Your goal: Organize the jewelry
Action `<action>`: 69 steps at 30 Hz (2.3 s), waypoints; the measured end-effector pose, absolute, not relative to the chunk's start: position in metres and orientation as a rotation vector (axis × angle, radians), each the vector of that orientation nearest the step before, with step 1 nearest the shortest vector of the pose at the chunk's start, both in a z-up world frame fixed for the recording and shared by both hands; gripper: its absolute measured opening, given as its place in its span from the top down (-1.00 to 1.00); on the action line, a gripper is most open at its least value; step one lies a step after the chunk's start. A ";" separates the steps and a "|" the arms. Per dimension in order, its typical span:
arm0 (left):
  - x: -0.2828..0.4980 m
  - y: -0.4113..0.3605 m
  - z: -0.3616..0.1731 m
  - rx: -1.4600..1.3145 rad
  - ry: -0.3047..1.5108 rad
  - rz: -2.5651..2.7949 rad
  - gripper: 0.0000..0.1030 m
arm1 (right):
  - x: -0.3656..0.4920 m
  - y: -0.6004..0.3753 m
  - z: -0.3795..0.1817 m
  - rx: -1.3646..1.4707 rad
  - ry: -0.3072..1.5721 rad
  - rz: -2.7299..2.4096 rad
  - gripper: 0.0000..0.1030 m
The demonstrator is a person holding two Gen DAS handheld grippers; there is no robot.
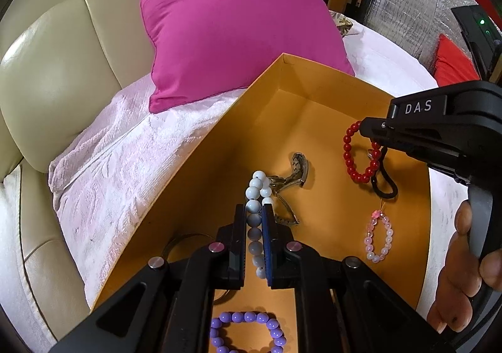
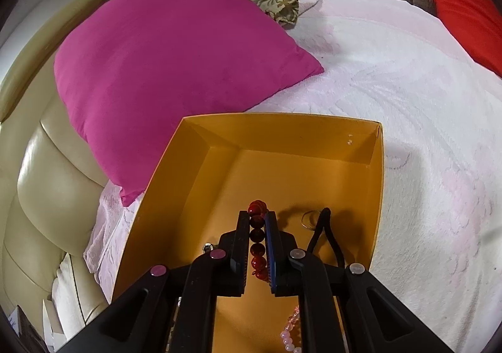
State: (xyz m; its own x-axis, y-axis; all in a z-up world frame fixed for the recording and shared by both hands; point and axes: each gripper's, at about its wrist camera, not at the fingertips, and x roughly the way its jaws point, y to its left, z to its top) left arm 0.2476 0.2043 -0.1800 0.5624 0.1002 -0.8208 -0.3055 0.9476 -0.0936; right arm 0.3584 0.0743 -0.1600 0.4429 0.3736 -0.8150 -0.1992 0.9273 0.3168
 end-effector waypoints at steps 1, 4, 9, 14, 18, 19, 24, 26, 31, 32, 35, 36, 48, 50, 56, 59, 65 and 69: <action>0.248 0.204 -0.180 -0.236 0.946 0.241 0.81 | 0.359 0.074 -0.161 0.187 1.056 0.356 0.78; 0.248 0.205 -0.180 -0.235 0.950 0.247 0.81 | 0.360 0.073 -0.162 0.202 1.057 0.358 0.78; 0.249 0.207 -0.182 -0.234 0.962 0.255 0.78 | 0.361 0.071 -0.162 0.228 1.078 0.365 0.76; 0.247 0.210 -0.180 -0.226 0.956 0.290 0.07 | 0.356 0.063 -0.154 0.278 1.056 0.392 0.37; 0.241 0.206 -0.172 -0.180 0.910 0.332 -0.33 | 0.344 0.053 -0.140 0.286 1.010 0.415 0.35; 0.239 0.206 -0.170 -0.182 0.901 0.336 -0.36 | 0.340 0.049 -0.137 0.283 1.001 0.414 0.35; 0.230 0.198 -0.167 -0.149 0.889 0.323 -0.43 | 0.311 0.022 -0.117 0.257 0.945 0.394 0.35; 0.224 0.192 -0.166 -0.134 0.874 0.314 -0.44 | 0.297 0.009 -0.111 0.230 0.923 0.379 0.34; 0.212 0.184 -0.153 -0.123 0.844 0.274 -0.47 | 0.244 -0.020 -0.089 0.138 0.850 0.348 -0.21; 0.205 0.183 -0.147 -0.126 0.812 0.283 -0.47 | 0.232 -0.024 -0.084 0.113 0.828 0.345 -0.21; 0.182 0.183 -0.125 -0.133 0.729 0.312 -0.47 | 0.202 -0.034 -0.074 0.030 0.810 0.330 -0.21; 0.171 0.182 -0.116 -0.134 0.694 0.318 -0.47 | 0.190 -0.039 -0.070 0.016 0.799 0.337 -0.21; 0.079 0.163 -0.024 -0.090 0.472 0.309 -0.66 | 0.092 -0.072 -0.011 -0.008 0.657 0.359 -0.23; 0.072 0.158 -0.014 -0.093 0.462 0.291 -0.66 | 0.080 -0.077 -0.003 -0.003 0.638 0.360 -0.23; 0.050 0.125 0.023 -0.079 0.397 0.220 -0.66 | 0.047 -0.106 0.022 0.007 0.572 0.339 -0.23; 0.038 0.100 0.043 -0.046 0.368 0.179 -0.67 | 0.031 -0.129 0.036 0.024 0.542 0.304 -0.24; 0.007 0.056 0.076 -0.004 0.345 0.115 -0.90 | 0.000 -0.167 0.064 0.032 0.486 0.229 -0.28; -0.025 0.046 0.096 0.006 0.292 0.161 -1.00 | -0.023 -0.179 0.078 0.047 0.471 0.232 -0.33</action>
